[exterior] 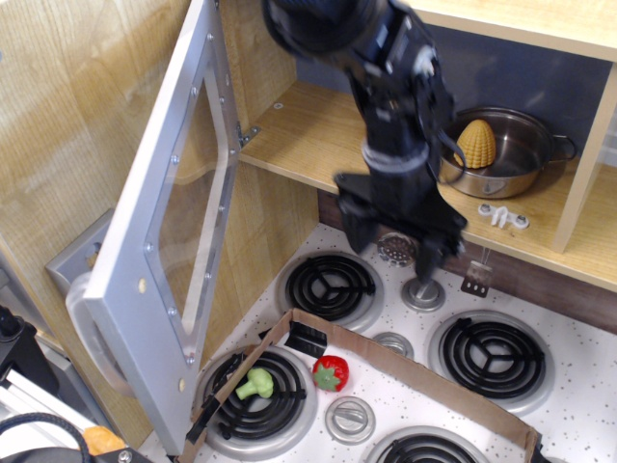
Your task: Close microwave
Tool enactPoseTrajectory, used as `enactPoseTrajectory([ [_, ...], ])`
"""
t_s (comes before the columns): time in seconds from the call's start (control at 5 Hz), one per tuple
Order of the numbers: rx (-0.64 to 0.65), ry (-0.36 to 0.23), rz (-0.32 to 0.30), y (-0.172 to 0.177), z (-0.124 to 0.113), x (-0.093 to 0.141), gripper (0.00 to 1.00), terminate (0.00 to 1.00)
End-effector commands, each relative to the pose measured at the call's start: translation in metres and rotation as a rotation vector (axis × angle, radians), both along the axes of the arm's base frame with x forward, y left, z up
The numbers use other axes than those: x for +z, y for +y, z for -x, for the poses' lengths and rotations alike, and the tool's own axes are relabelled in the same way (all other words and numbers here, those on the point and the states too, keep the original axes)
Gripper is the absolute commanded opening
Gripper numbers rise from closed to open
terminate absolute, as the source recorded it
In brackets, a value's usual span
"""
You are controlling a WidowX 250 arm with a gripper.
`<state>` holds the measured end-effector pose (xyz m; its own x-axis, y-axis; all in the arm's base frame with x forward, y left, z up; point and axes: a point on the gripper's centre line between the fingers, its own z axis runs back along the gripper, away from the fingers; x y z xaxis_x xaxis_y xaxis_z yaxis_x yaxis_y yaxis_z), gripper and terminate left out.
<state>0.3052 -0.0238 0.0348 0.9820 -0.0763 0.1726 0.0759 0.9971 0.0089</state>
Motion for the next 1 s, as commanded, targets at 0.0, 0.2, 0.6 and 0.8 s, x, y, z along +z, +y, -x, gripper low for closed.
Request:
enactPoseTrajectory([
  [0.0, -0.047, 0.007, -0.118, 0.027, -0.011, 0.089, 1.0, 0.0],
  [0.2, -0.046, 0.019, -0.183, 0.039, -0.001, 0.121, 1.0, 0.0],
  [0.6, -0.135, 0.134, -0.255, 0.064, 0.024, 0.151, 1.0, 0.0],
  [0.8, -0.194, 0.186, -0.301, 0.08, 0.027, 0.164, 1.0, 0.0],
])
